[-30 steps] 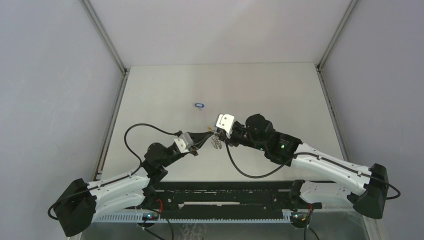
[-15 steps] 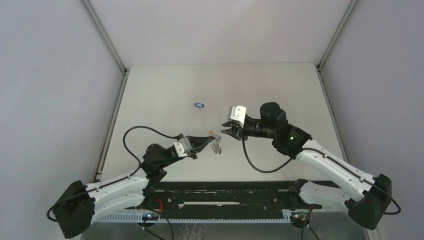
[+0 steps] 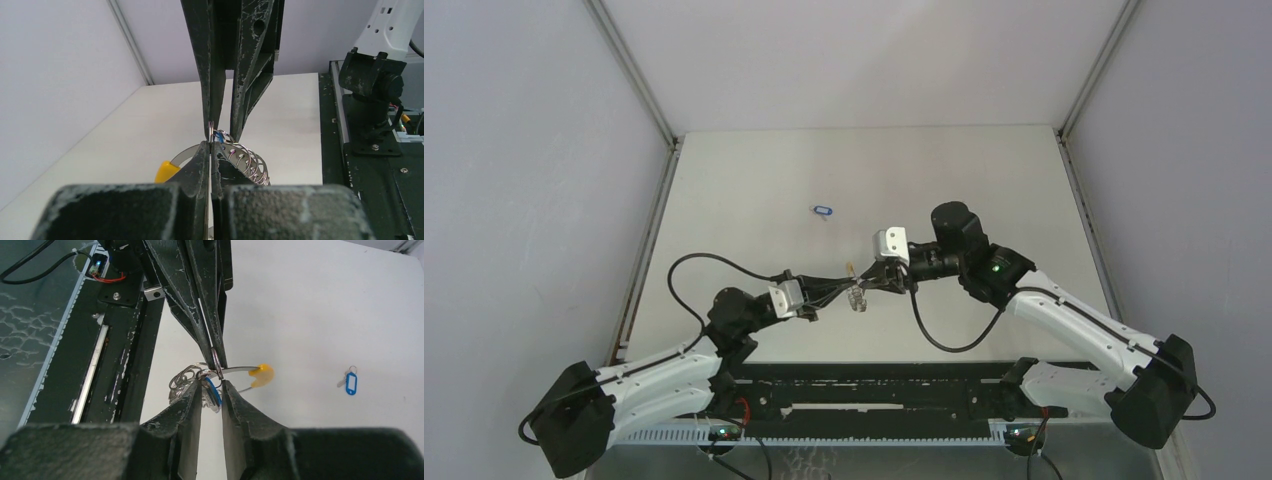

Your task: Put the keys on the keyring

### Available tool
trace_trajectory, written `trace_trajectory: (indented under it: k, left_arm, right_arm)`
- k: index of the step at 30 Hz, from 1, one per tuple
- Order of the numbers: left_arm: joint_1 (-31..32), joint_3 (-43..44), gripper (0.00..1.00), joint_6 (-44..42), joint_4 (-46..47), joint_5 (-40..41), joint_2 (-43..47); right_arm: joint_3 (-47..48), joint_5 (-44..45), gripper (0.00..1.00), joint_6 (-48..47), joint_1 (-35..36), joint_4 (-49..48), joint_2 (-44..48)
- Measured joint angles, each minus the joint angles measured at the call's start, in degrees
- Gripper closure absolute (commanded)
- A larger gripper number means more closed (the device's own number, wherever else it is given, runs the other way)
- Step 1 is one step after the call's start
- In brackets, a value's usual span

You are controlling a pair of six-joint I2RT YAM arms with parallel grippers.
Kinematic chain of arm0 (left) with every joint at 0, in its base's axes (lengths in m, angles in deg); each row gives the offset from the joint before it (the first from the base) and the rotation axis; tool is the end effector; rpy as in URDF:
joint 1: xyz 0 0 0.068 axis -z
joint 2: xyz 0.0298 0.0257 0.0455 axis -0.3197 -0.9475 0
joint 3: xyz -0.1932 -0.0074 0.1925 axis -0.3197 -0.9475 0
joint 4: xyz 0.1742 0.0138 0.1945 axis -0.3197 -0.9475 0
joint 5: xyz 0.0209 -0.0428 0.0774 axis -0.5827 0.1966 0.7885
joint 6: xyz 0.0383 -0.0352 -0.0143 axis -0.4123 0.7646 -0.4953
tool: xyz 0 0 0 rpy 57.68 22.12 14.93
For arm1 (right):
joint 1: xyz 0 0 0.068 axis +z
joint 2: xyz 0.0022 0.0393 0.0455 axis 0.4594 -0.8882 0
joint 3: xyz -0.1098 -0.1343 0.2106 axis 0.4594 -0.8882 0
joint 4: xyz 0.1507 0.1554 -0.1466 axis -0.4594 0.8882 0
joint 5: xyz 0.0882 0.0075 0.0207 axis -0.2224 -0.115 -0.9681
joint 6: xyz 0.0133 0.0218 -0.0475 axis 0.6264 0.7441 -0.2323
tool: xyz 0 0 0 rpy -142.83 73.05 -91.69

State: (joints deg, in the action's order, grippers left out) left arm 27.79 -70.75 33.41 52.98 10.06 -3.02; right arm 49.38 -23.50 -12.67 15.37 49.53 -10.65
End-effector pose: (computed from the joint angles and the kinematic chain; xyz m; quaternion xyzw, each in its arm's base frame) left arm 0.1144 -0.1432 0.2466 0.4199 0.4375 -0.3970 0.6890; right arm 0.1619 0.1840 0.3216 -0.6222 0.5127 0.3842 0.4499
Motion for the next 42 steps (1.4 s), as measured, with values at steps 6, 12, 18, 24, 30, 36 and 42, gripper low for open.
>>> trace_trajectory:
  k: [6, 12, 18, 24, 30, 36, 42]
  left_arm:
    - [-0.13, 0.0, 1.0, 0.66, 0.72, -1.49, 0.0]
    - [-0.28, 0.0, 1.0, 1.03, 0.87, -3.08, -0.02]
    - [-0.59, 0.0, 1.0, 1.4, 1.2, -4.2, 0.0]
    - [-1.68, -0.83, 1.0, 3.58, 4.48, -5.35, -0.04]
    - [-1.9, -0.83, 1.0, 5.07, 6.91, -5.99, -1.33]
    - [-2.16, -0.83, 1.0, 5.6, 9.2, -6.36, -1.77]
    - [-2.27, -0.83, 1.0, 5.77, 10.73, -7.39, -1.77]
  right_arm:
    - [0.0, -0.83, 0.8, -0.87, 0.0, 0.5, -0.2]
    - [0.0, -1.53, 0.93, -1.07, -0.11, 0.52, -0.2]
    - [0.02, -2.67, 1.0, -0.96, -1.18, 0.74, -0.35]
    - [2.32, -4.24, 1.0, -0.55, -1.92, 1.79, -3.15]
    - [3.76, -4.63, 0.91, -0.35, -0.96, 2.38, -5.25]
    - [3.76, -4.2, 0.77, -1.46, -2.34, 4.96, -4.02]
    - [3.76, -4.92, 0.74, -4.55, -3.65, 6.12, -0.42]
